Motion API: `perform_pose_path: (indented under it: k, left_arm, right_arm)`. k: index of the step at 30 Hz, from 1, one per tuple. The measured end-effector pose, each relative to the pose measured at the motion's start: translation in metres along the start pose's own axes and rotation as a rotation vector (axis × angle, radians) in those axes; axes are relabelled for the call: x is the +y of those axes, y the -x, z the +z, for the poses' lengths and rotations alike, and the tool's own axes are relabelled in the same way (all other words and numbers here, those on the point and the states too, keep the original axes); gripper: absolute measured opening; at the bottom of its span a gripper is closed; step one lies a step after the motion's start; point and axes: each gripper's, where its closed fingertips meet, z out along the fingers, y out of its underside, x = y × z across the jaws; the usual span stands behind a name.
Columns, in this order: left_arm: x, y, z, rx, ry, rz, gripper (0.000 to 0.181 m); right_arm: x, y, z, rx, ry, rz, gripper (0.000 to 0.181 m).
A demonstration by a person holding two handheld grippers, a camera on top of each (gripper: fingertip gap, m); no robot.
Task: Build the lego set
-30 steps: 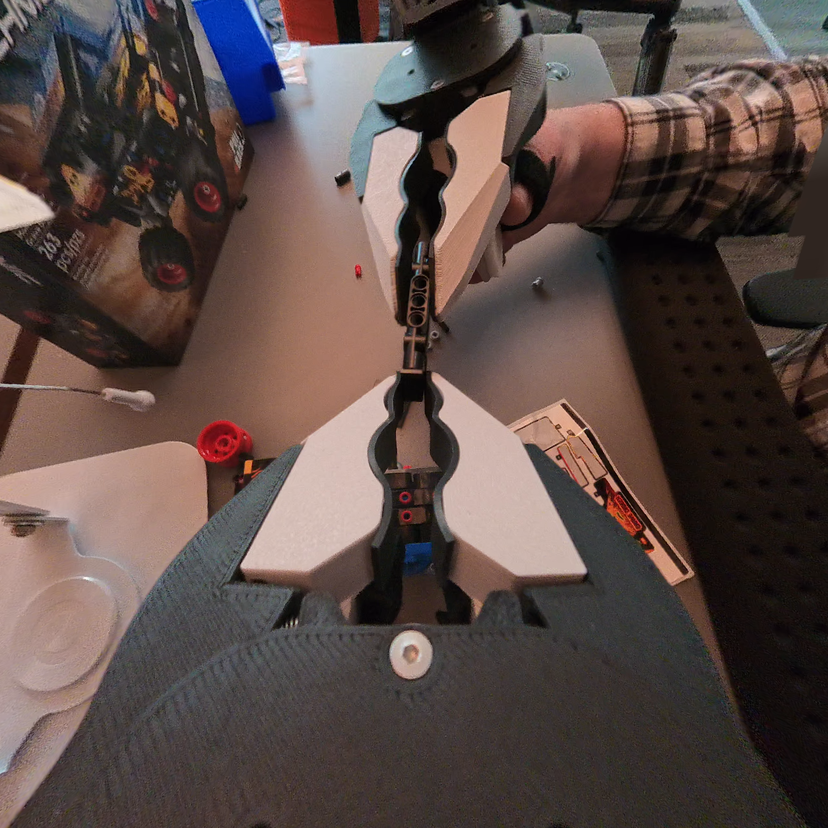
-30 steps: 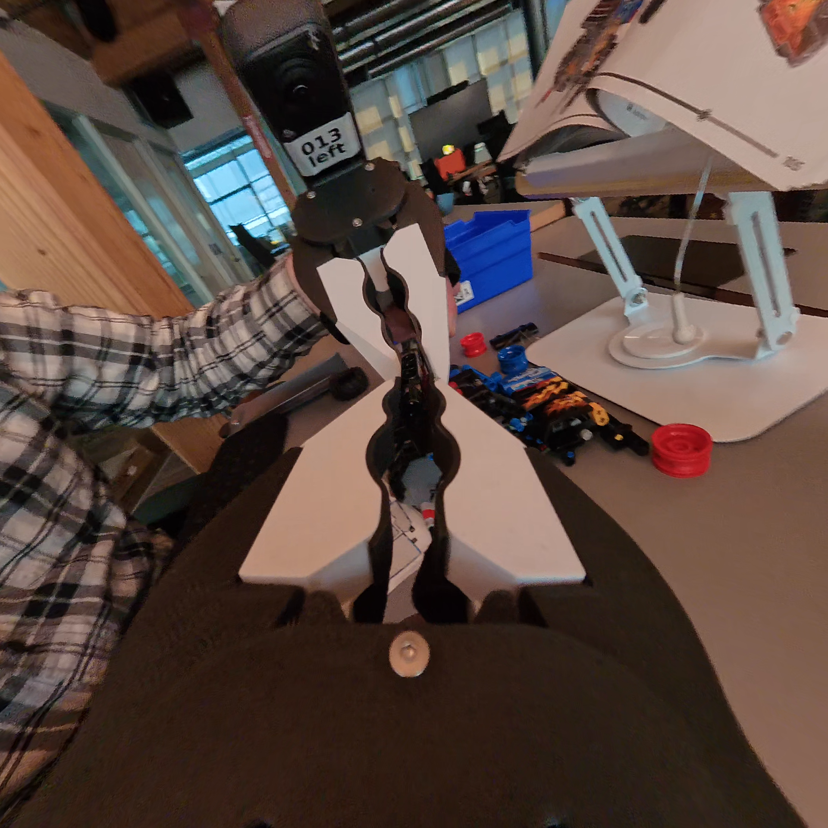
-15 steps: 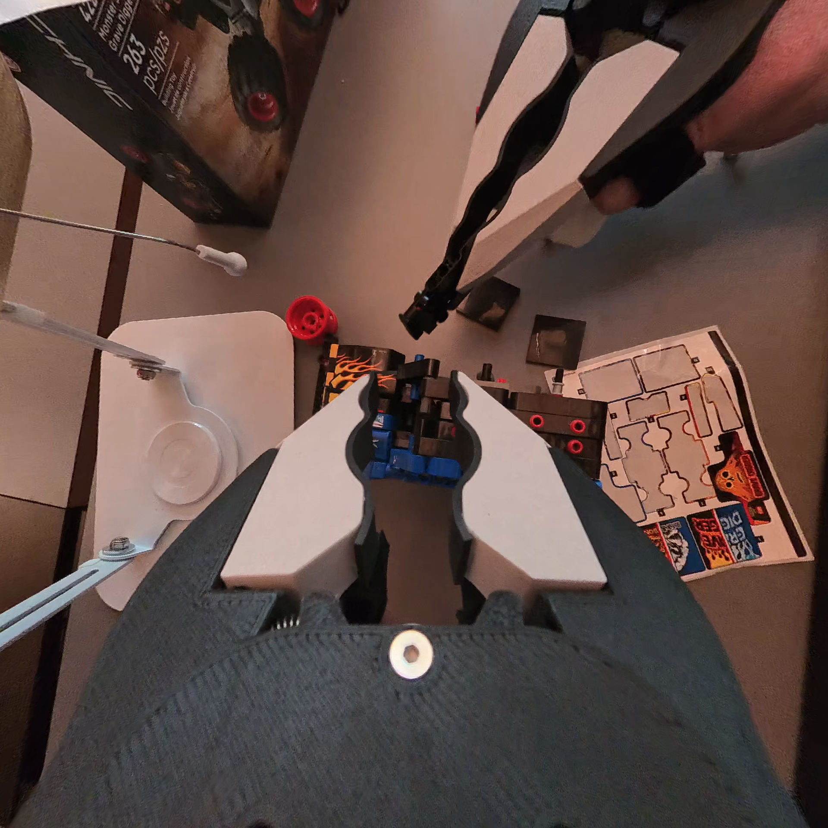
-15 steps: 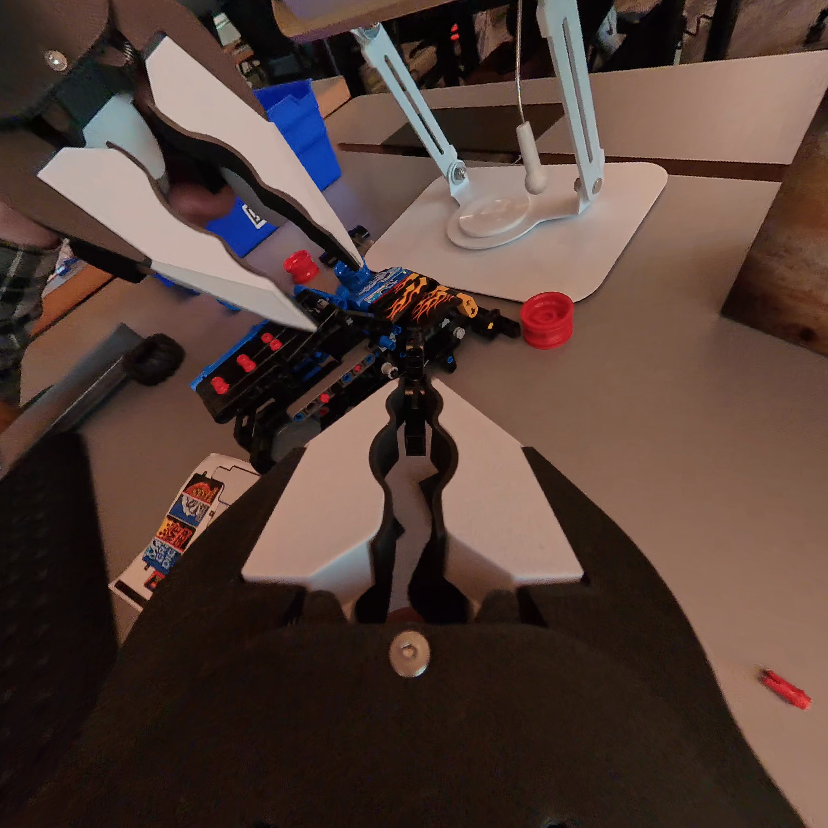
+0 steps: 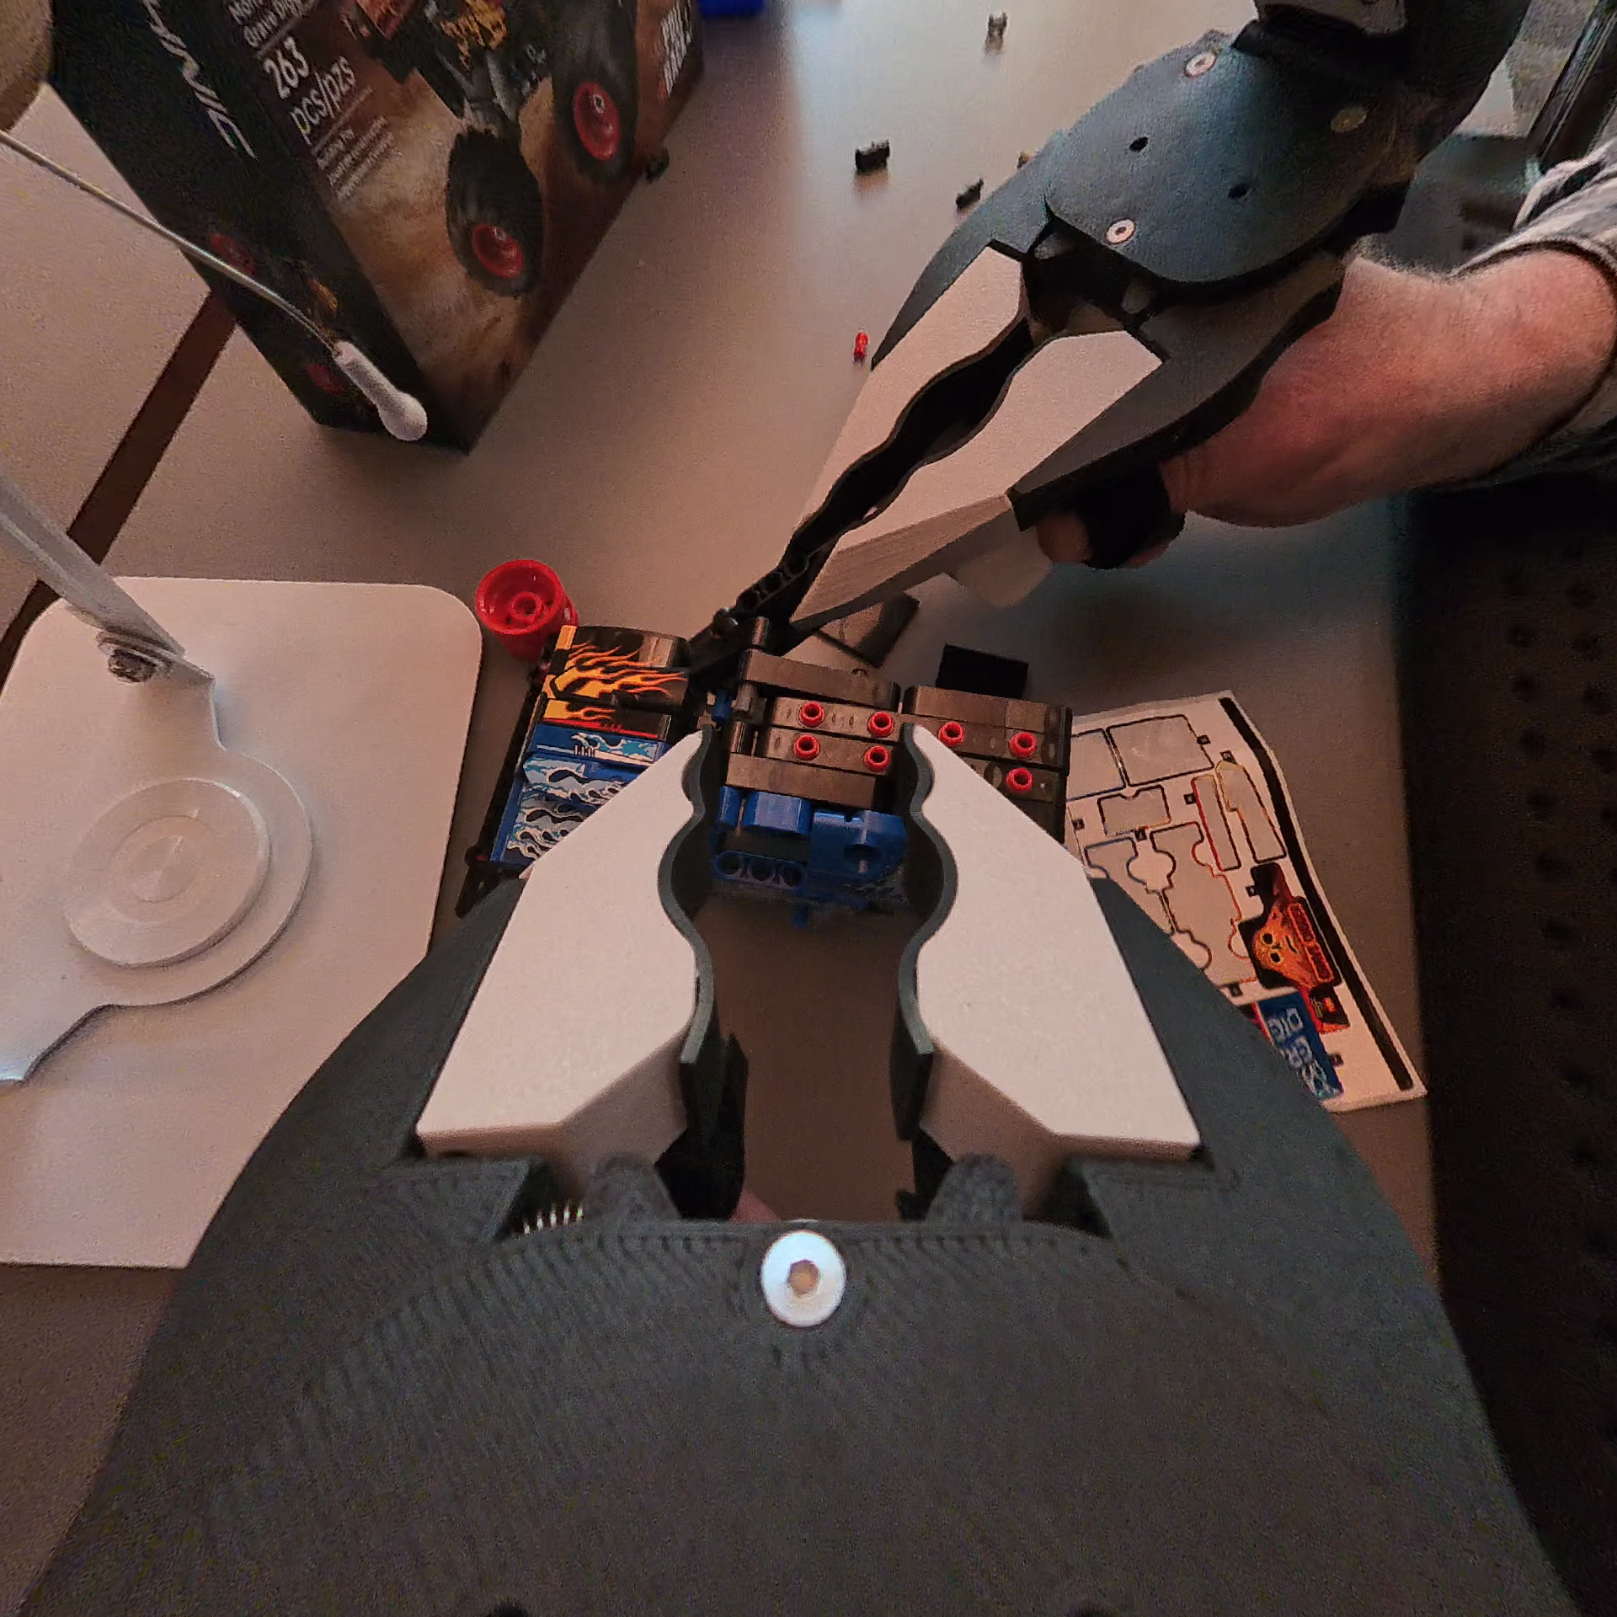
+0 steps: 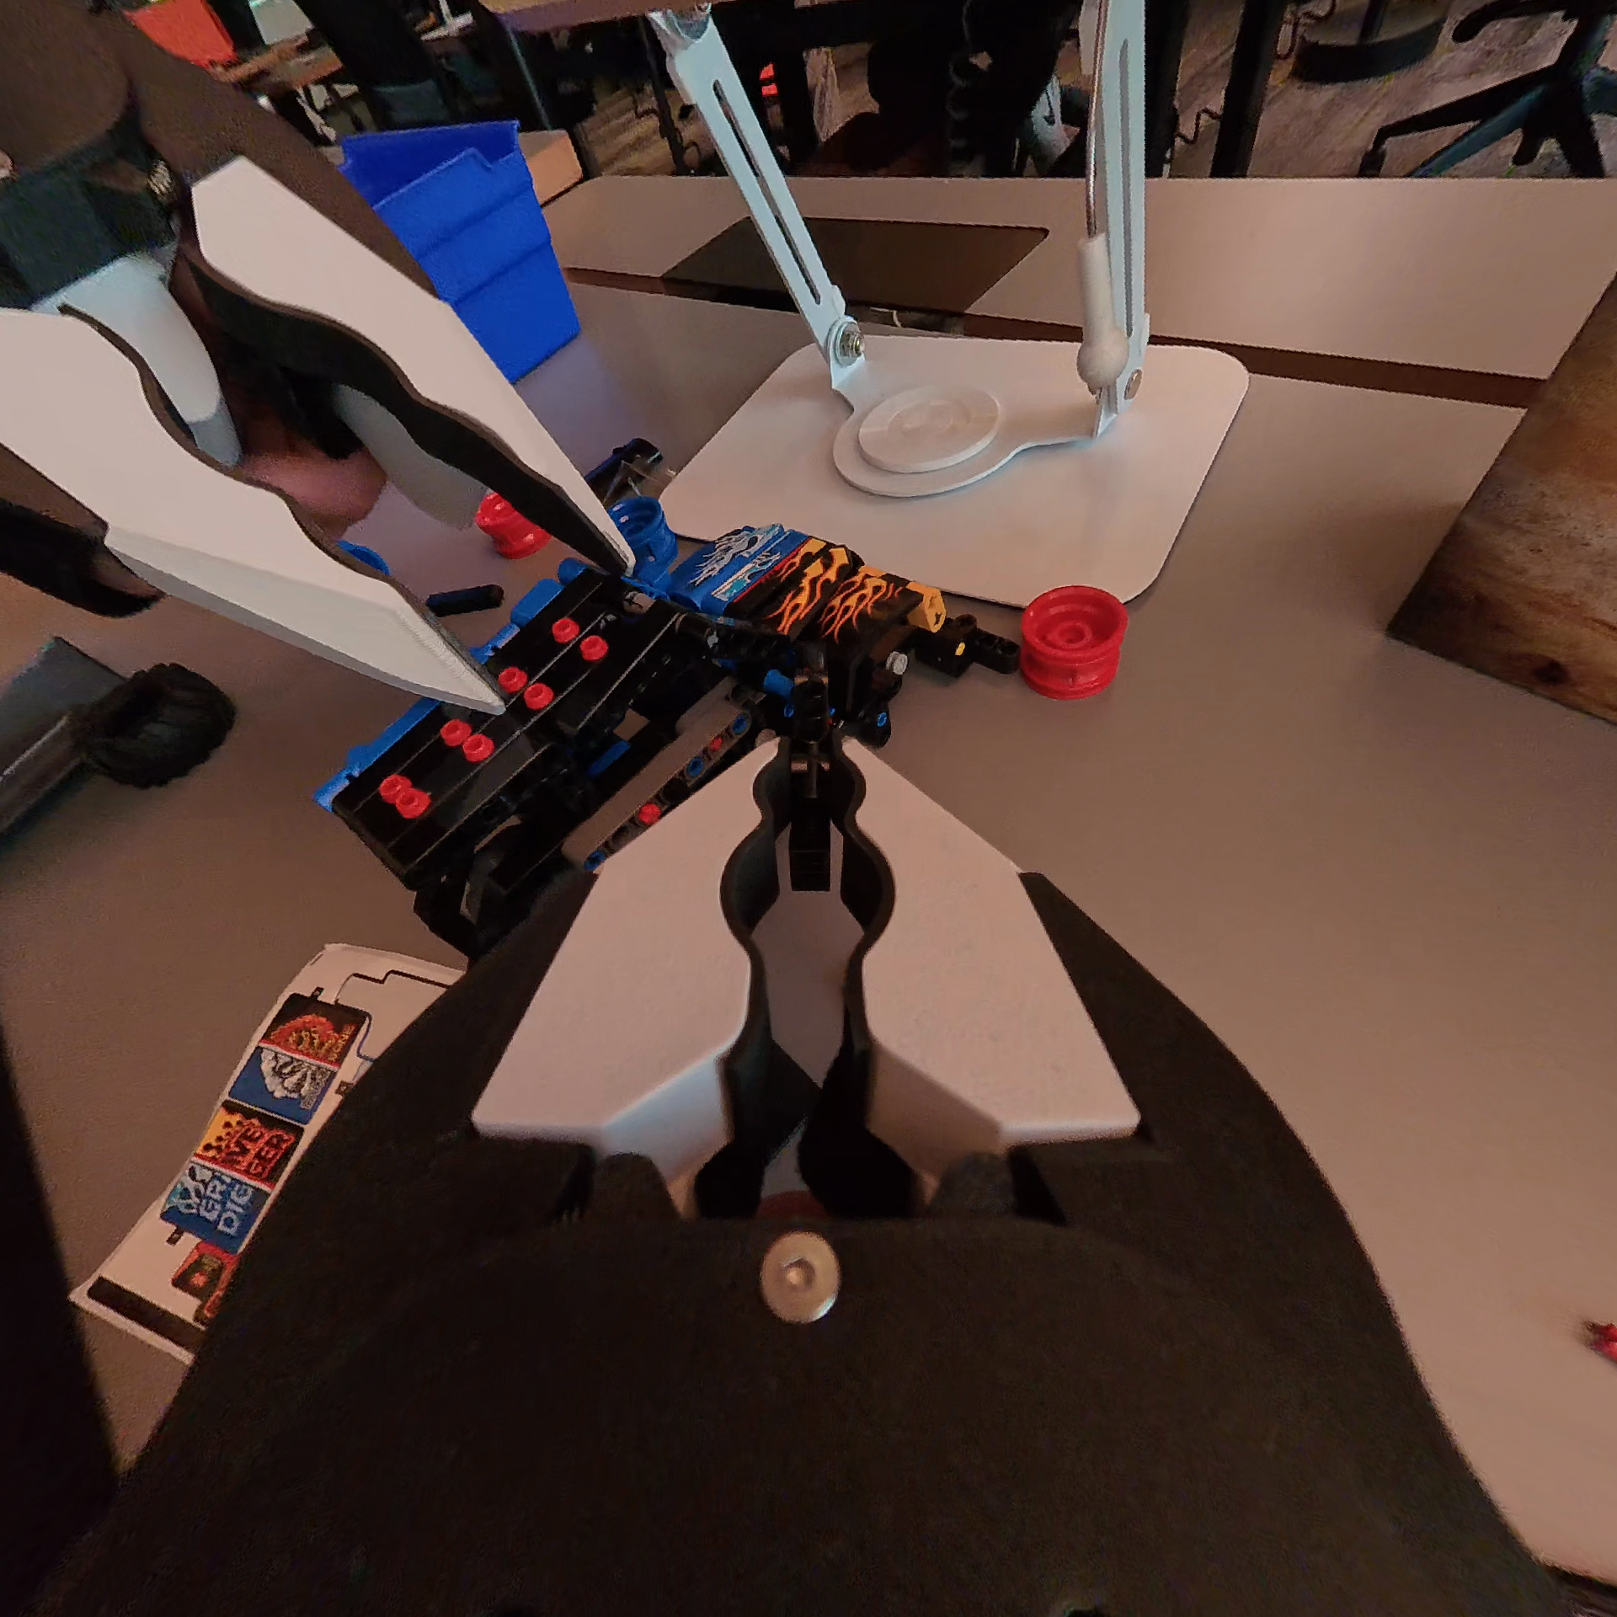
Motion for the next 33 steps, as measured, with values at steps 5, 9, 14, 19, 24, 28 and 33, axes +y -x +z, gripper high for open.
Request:
perform_pose_path:
  k: [5,9,14,19,24,28,33]
  left_arm:
    - [0.0,0.0,0.0,-0.02,-0.109,-0.056,0.038]
    - [0.001,0.0,-0.001,-0.046,-0.164,-0.076,0.038]
    - [-0.001,0.0,0.0,-0.074,-0.238,-0.092,0.037]
    - [-0.002,0.001,0.002,-0.088,-0.268,-0.099,0.037]
    - [-0.003,0.002,0.003,-0.074,-0.294,-0.121,0.038]
    - [-0.004,0.002,0.004,-0.072,-0.288,-0.122,0.039]
    - [-0.006,0.006,0.006,-0.065,-0.238,-0.107,0.042]
  right_arm:
    - [0.002,0.003,0.003,0.023,0.0,-0.001,0.005]
    - [0.002,0.005,0.004,0.037,-0.004,-0.013,0.005]
    - [0.003,0.0,0.003,0.048,-0.006,0.016,0.005]
    - [0.006,0.0,0.005,0.066,0.0,0.005,0.005]
    - [0.006,-0.001,0.007,0.07,0.005,0.014,0.005]
    - [0.003,-0.004,0.006,0.063,-0.011,0.059,0.005]
    - [0.002,-0.009,0.006,0.064,-0.019,0.106,0.005]
